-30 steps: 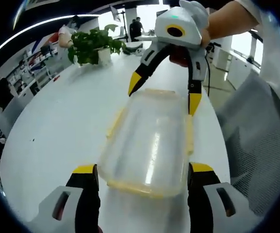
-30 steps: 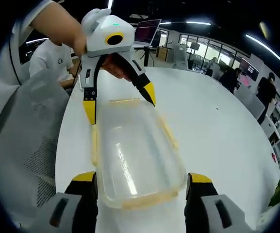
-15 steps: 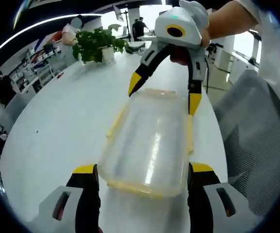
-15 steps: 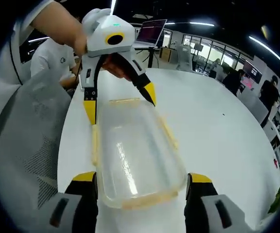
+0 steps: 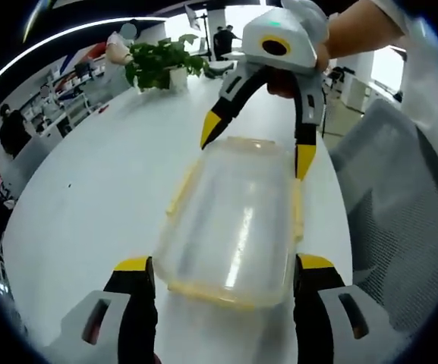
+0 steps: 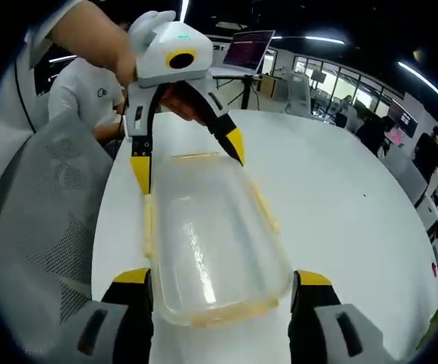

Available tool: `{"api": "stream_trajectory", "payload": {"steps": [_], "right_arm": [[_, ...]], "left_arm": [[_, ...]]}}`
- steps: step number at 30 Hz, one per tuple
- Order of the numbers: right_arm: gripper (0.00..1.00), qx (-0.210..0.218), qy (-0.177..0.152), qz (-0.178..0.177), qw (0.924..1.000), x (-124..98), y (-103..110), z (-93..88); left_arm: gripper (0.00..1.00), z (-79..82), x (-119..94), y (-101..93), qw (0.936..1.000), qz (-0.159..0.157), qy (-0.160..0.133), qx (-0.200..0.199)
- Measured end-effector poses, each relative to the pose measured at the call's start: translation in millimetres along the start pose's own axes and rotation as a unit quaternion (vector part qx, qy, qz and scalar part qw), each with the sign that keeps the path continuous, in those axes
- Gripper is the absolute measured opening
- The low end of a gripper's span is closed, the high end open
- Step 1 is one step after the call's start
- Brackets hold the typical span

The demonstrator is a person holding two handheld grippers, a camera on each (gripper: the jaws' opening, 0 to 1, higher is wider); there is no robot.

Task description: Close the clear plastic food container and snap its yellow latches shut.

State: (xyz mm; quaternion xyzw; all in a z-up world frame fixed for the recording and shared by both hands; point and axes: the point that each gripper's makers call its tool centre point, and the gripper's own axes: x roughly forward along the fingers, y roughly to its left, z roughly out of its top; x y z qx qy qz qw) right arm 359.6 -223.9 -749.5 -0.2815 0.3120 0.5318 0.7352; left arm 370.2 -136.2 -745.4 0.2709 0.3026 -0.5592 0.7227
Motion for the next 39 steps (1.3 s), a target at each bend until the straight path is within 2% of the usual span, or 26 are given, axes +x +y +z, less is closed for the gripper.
{"api": "stream_trajectory", "payload": {"steps": [14, 22, 25, 39], "right_arm": [[0.74, -0.008, 0.004, 0.004, 1.0000, 17, -4, 18.3], [0.74, -0.013, 0.007, 0.003, 0.9999, 24, -21, 22.9], [0.74, -0.039, 0.024, -0.001, 0.9989, 27, -28, 21.1], [0.74, -0.031, 0.016, -0.002, 0.9994, 36, -58, 28.2]], "left_arm": [[0.73, -15.3, -13, 15.0, 1.0000, 0.002, -0.001, -0.002], [0.73, -14.6, -12, 33.5, 1.0000, 0.003, 0.003, -0.002], [0.73, -13.4, -10, 40.8, 1.0000, 0.004, 0.002, -0.004], [0.73, -11.4, -6, 72.3, 0.9999, 0.004, 0.009, -0.001]]}}
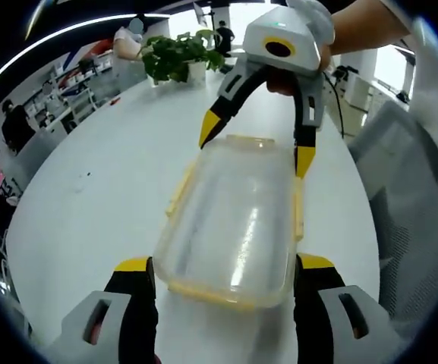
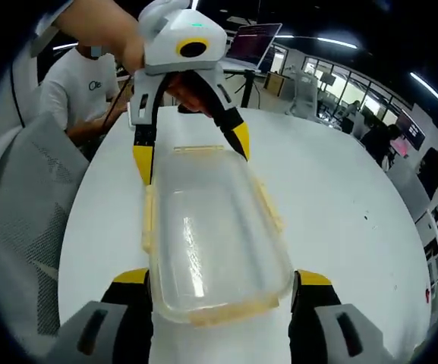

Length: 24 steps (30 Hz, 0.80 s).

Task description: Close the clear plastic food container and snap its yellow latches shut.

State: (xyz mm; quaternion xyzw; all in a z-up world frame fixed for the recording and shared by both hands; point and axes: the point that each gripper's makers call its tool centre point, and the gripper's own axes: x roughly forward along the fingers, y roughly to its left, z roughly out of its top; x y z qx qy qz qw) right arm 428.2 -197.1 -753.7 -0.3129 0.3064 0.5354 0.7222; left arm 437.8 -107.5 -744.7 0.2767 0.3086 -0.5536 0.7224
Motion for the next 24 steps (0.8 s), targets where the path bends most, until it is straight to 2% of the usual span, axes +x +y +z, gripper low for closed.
{"api": "stream_trajectory", "payload": {"steps": [10, 17, 20, 22, 24], "right_arm": [[0.73, 0.008, 0.001, 0.013, 0.9999, 0, -9, 1.1], [0.74, -0.002, 0.007, 0.009, 0.9999, 0, -9, -0.5], [0.76, -0.006, 0.013, 0.010, 0.9999, 0, -7, -0.9], [0.81, 0.002, 0.009, 0.011, 0.9999, -1, -7, -0.2], [0.88, 0.009, 0.008, 0.004, 0.9999, -3, -9, -0.3]], "left_arm": [[0.73, 2.2, 3, 10.4, 1.0000, -0.001, -0.001, -0.001], [0.73, 2.0, 3, 8.3, 1.0000, 0.000, 0.002, 0.004], [0.74, 0.7, 2, 7.8, 0.9998, 0.004, 0.009, 0.019], [0.80, 6.4, 0, 7.5, 1.0000, 0.007, -0.006, 0.004], [0.94, 10.3, -4, 14.5, 0.9996, 0.025, -0.014, -0.002]]}}
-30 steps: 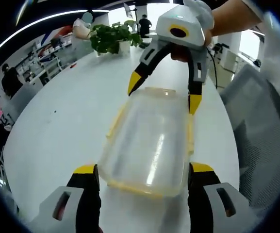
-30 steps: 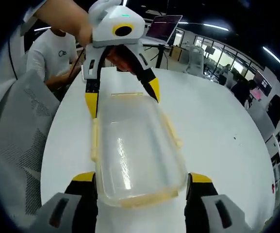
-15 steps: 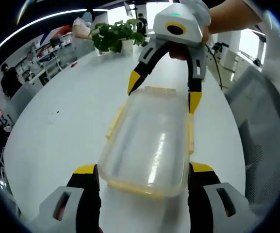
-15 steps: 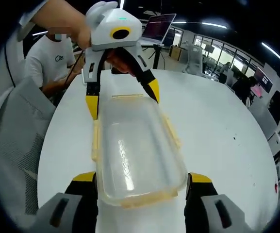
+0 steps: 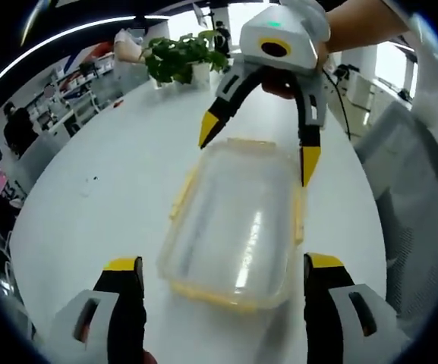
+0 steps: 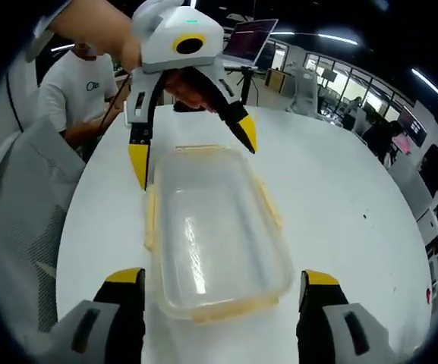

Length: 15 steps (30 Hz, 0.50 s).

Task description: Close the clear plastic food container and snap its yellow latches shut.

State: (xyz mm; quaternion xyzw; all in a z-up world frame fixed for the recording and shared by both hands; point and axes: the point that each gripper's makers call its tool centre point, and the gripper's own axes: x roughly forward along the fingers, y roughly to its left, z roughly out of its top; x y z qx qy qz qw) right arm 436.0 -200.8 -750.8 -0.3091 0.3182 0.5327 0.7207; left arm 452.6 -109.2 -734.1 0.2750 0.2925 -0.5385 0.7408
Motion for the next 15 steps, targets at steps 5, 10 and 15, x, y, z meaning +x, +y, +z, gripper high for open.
{"api": "stream_trajectory", "payload": {"steps": [5, 10, 15], "right_arm": [[0.99, 0.047, -0.027, -0.002, 0.9985, -9, 1, 9.1], [0.99, 0.040, -0.026, -0.008, 0.9988, -13, 2, 9.9], [0.99, 0.043, -0.030, -0.008, 0.9986, -19, 10, 10.8]], "left_arm": [[0.99, 8.0, -6, -8.7, 0.9995, -0.017, -0.020, -0.017], [0.99, 7.9, -7, -11.8, 0.9995, -0.013, -0.016, -0.025], [0.99, 15.8, -14, -13.8, 0.9991, -0.003, -0.027, -0.032]]}}
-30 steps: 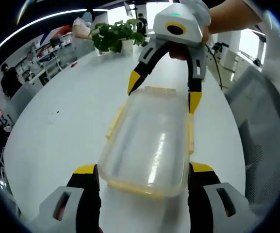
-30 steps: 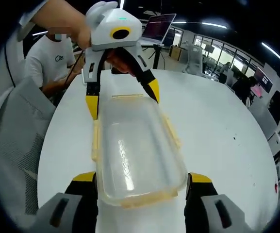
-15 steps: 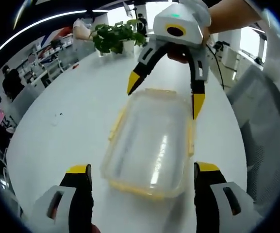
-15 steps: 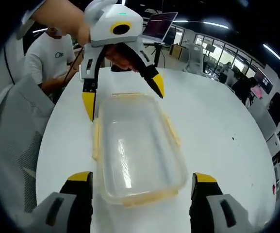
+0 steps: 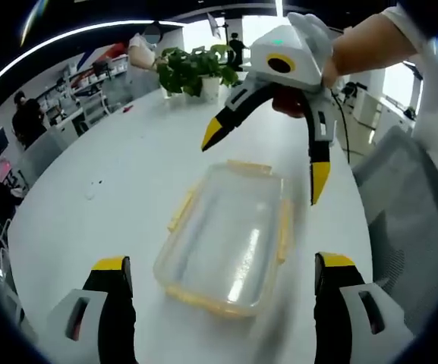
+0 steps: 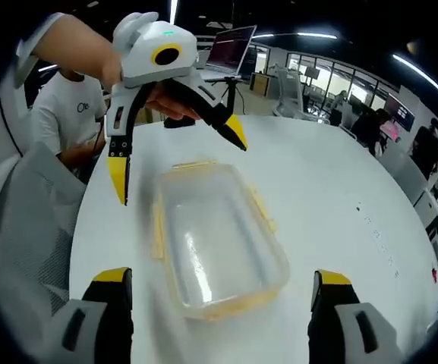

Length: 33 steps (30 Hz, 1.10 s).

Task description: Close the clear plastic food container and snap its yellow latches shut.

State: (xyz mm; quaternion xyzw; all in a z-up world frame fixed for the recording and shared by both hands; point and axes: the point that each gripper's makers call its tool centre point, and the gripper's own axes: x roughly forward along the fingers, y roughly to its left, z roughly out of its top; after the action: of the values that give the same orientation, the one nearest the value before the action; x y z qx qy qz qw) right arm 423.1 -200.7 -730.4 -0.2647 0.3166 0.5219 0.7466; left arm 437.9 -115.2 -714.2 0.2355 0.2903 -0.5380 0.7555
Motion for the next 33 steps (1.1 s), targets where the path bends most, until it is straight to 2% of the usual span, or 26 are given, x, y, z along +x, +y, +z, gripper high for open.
{"api": "stream_trajectory", "payload": {"steps": [9, 14, 17, 24, 33], "right_arm": [[0.99, 0.026, -0.023, 0.001, 0.9994, -12, 15, 4.6], [0.99, 0.026, -0.024, -0.004, 0.9994, -18, 23, 3.1], [0.99, 0.028, -0.026, -0.009, 0.9992, -23, 26, 2.3], [0.99, 0.042, -0.043, -0.019, 0.9980, -34, 38, 6.4], [0.99, 0.044, -0.053, -0.025, 0.9973, -47, 61, 7.1]], "left_arm": [[0.99, 2.9, -13, -6.3, 0.9996, 0.016, -0.014, -0.017], [0.98, 1.8, -19, -23.0, 0.9998, 0.011, -0.012, -0.013], [0.99, 4.7, -23, -31.9, 0.9995, 0.010, -0.024, -0.020], [0.99, 4.4, -32, -48.5, 0.9991, 0.011, -0.031, -0.027], [0.99, 5.7, -46, -73.3, 0.9979, 0.014, -0.050, -0.040]]}}
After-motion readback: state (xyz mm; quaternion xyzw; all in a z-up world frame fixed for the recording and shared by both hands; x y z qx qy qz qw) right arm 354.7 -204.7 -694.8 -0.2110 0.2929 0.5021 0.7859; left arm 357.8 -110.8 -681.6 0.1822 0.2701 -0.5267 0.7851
